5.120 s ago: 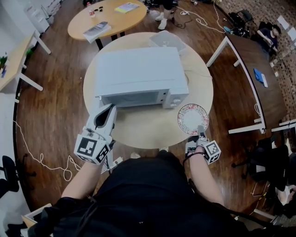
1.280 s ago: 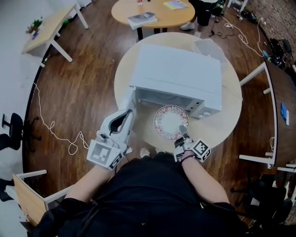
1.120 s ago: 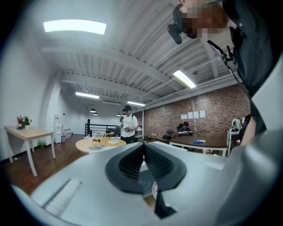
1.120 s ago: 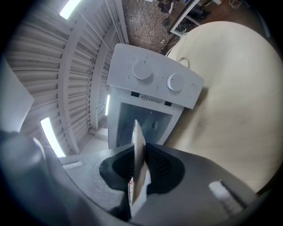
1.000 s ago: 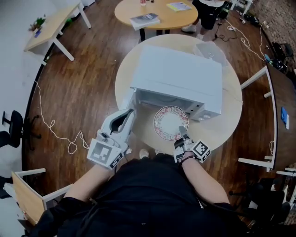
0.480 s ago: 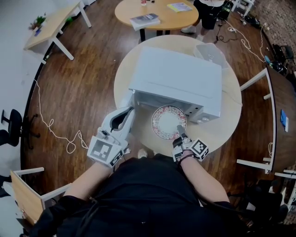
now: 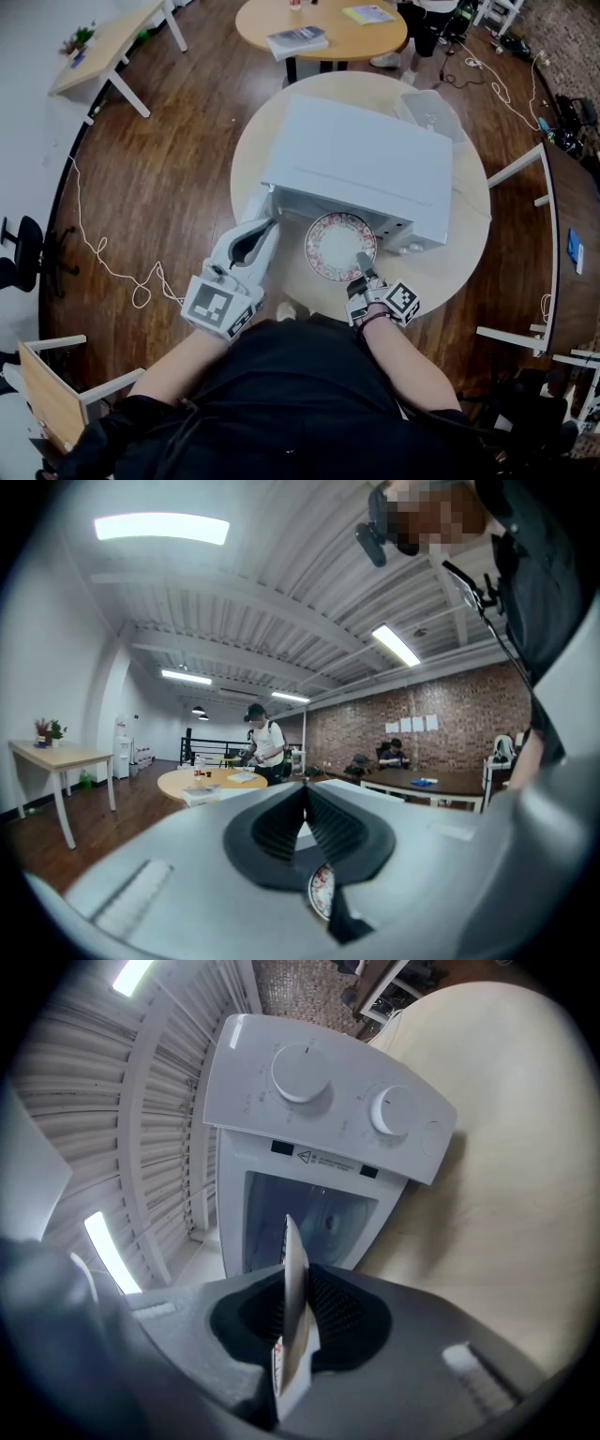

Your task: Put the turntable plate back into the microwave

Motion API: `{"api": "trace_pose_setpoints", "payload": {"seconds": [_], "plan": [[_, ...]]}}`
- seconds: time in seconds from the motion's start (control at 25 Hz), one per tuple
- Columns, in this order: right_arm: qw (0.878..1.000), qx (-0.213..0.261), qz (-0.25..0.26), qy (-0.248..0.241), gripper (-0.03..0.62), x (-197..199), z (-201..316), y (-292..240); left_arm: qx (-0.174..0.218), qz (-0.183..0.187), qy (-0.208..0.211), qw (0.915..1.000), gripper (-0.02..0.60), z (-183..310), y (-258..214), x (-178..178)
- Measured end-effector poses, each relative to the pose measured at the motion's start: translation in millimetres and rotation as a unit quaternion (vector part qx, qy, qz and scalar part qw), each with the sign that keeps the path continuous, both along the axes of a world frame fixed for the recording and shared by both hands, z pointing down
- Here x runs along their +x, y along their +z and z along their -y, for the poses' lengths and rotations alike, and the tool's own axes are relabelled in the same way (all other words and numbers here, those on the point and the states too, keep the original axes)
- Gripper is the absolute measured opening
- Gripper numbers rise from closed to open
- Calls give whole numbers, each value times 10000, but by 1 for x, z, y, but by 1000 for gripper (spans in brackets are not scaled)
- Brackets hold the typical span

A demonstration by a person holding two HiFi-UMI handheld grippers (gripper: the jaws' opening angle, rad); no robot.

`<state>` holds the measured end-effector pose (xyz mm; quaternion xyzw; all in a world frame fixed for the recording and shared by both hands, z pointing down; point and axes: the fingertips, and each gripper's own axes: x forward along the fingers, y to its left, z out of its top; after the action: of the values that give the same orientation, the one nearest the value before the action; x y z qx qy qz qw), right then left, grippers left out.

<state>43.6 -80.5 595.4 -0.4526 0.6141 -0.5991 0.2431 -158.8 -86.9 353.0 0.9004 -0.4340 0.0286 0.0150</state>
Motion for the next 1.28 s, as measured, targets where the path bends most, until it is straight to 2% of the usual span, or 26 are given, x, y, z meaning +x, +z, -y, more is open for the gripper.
{"api": "trace_pose_setpoints", "payload": {"seconds": [1.28], "plan": [[9998, -103, 83, 147, 31, -14, 37, -1, -147, -30, -173, 9997, 5, 23, 5, -13]]}}
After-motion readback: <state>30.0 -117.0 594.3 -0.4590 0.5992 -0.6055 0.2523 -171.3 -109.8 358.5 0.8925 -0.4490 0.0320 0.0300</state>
